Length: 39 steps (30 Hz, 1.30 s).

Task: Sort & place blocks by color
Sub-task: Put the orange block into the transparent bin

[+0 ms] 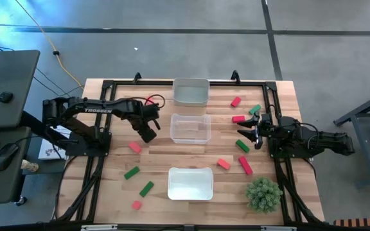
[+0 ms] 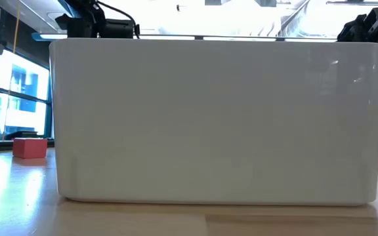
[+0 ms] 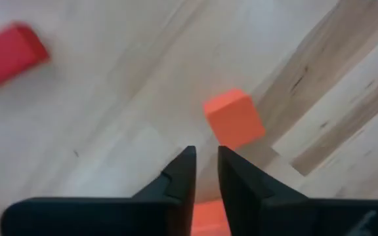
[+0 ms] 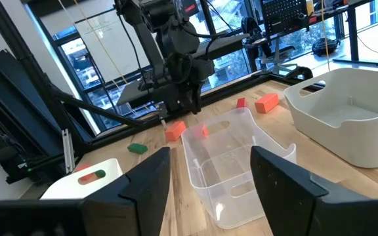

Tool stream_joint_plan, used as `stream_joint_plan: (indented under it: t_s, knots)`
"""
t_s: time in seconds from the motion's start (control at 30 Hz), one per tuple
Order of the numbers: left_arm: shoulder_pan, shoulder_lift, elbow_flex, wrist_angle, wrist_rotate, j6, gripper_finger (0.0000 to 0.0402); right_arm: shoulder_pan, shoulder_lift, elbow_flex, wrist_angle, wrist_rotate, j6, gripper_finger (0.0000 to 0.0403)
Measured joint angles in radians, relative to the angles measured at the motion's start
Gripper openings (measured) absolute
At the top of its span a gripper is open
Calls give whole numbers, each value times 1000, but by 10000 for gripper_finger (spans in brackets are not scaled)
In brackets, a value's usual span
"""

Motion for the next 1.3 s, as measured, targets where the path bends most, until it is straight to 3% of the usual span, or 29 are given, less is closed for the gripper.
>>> stream_joint_plan:
  t_s: [0.33, 0.7, 1.3]
  knots:
    - [-30, 5, 1, 33, 33, -267, 143, 0, 0, 0, 0, 0, 0, 200]
    - [-31, 6, 1, 70, 22, -351, 187, 0, 0, 0, 0, 0, 0, 200]
    - [-36, 122, 1, 114, 20, -420, 193, 0, 0, 0, 0, 0, 0, 200]
